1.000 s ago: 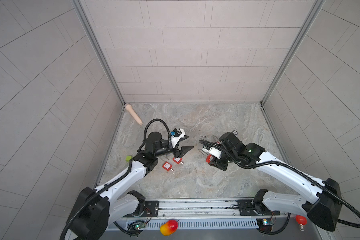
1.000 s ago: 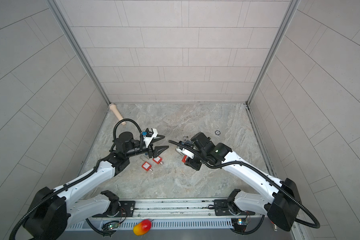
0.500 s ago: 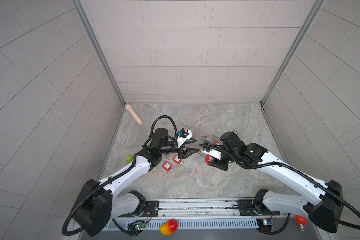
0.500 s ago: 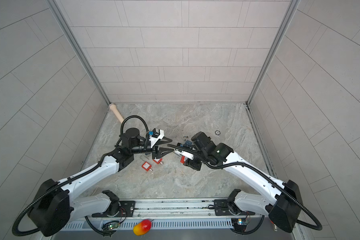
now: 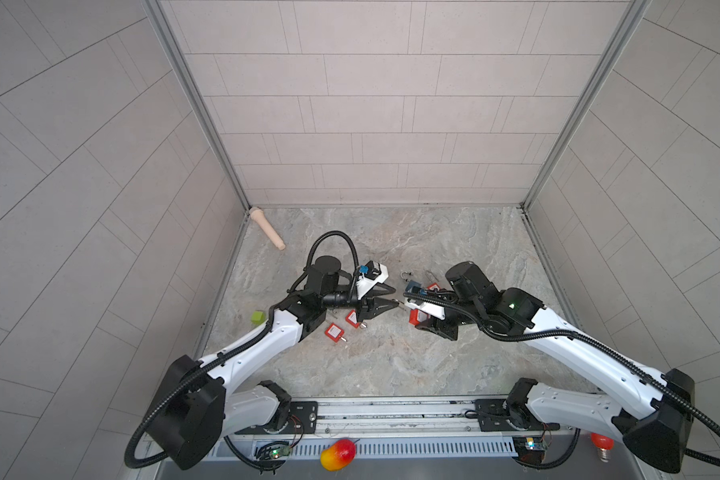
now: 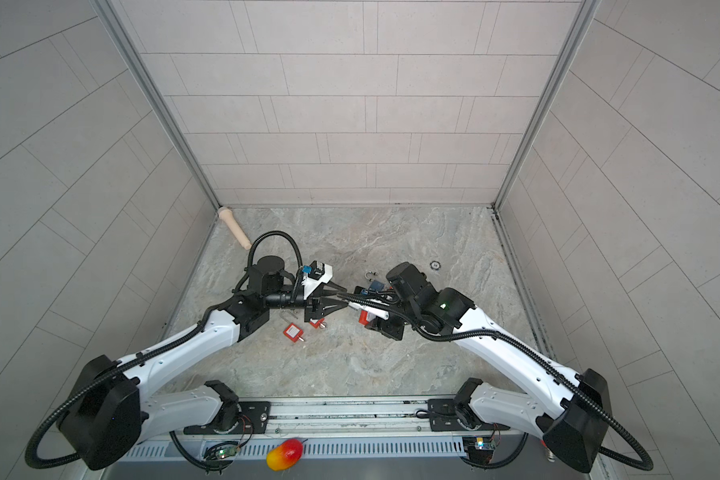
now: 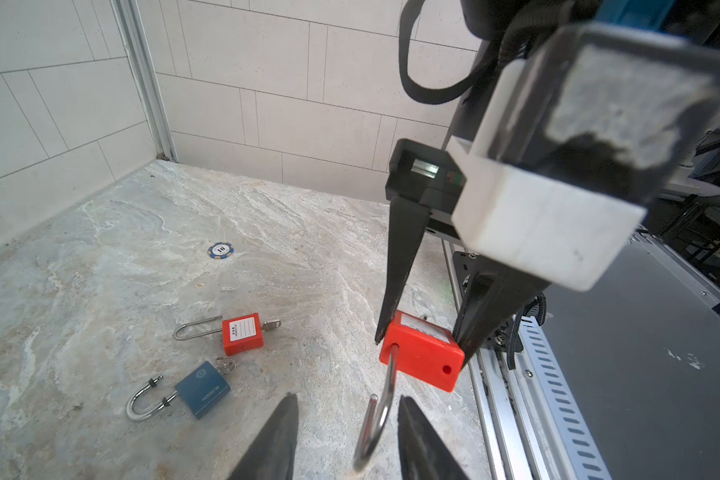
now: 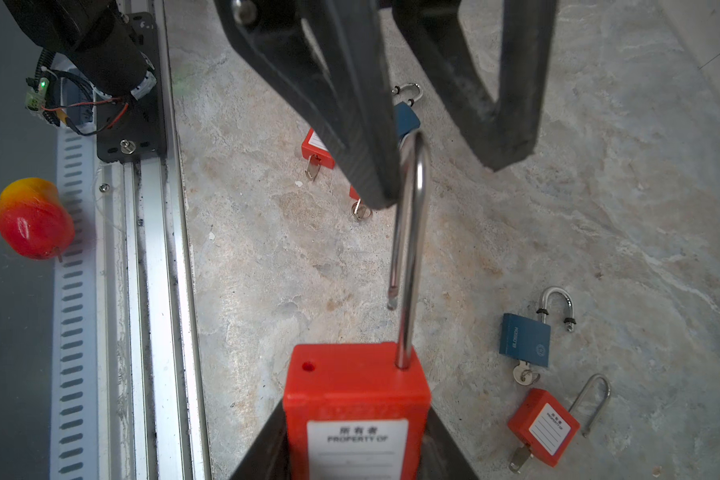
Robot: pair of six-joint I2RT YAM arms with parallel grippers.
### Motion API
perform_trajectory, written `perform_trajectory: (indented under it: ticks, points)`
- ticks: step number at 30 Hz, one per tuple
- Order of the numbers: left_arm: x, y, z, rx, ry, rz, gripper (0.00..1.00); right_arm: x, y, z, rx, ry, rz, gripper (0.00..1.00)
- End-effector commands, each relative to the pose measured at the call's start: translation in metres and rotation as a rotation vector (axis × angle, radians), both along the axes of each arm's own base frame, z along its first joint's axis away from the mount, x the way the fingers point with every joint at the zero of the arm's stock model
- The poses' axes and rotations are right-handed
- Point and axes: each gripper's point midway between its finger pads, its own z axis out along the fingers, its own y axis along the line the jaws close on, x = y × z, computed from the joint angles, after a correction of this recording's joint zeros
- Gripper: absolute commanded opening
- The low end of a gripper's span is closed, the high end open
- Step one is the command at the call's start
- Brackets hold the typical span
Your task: Lock with the key
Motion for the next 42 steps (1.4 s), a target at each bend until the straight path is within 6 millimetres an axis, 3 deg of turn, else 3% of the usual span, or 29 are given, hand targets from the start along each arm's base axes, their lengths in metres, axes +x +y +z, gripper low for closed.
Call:
perform_trajectory:
  ticks: [1, 12, 18, 21, 25, 31, 37, 38, 42]
  points:
    - [-0.004, -0.004, 0.010, -0.009, -0.038, -0.039, 0.39, -0.002, 0.005, 0.015, 0.036, -0.044, 0.035, 0.17]
    - [-0.008, -0.008, 0.015, -0.022, -0.019, -0.075, 0.27, 0.000, 0.006, 0.020, 0.040, -0.066, 0.044, 0.16]
    - [-0.011, -0.011, 0.016, -0.025, -0.009, -0.098, 0.10, 0.001, 0.006, 0.019, 0.029, -0.071, 0.054, 0.16]
    - [-0.013, -0.011, 0.015, -0.023, 0.002, -0.105, 0.09, 0.004, 0.005, 0.020, 0.020, -0.081, 0.041, 0.16]
    - [-0.015, -0.012, 0.015, -0.022, 0.010, -0.119, 0.01, 0.005, 0.005, 0.022, 0.011, -0.111, 0.061, 0.17]
    - [-0.013, -0.016, 0.020, -0.037, 0.004, -0.127, 0.00, 0.010, -0.002, 0.029, -0.025, -0.121, 0.025, 0.40]
    - [-0.009, -0.020, 0.032, -0.075, -0.014, -0.128, 0.00, 0.003, -0.028, 0.030, -0.078, -0.053, -0.063, 0.58]
    - [-0.009, -0.021, 0.033, -0.081, -0.013, -0.128, 0.00, 0.002, -0.031, 0.030, -0.077, -0.048, -0.073, 0.68]
    - [-0.008, -0.026, 0.041, -0.110, -0.023, -0.131, 0.00, -0.001, -0.039, 0.031, -0.061, -0.050, -0.101, 0.70]
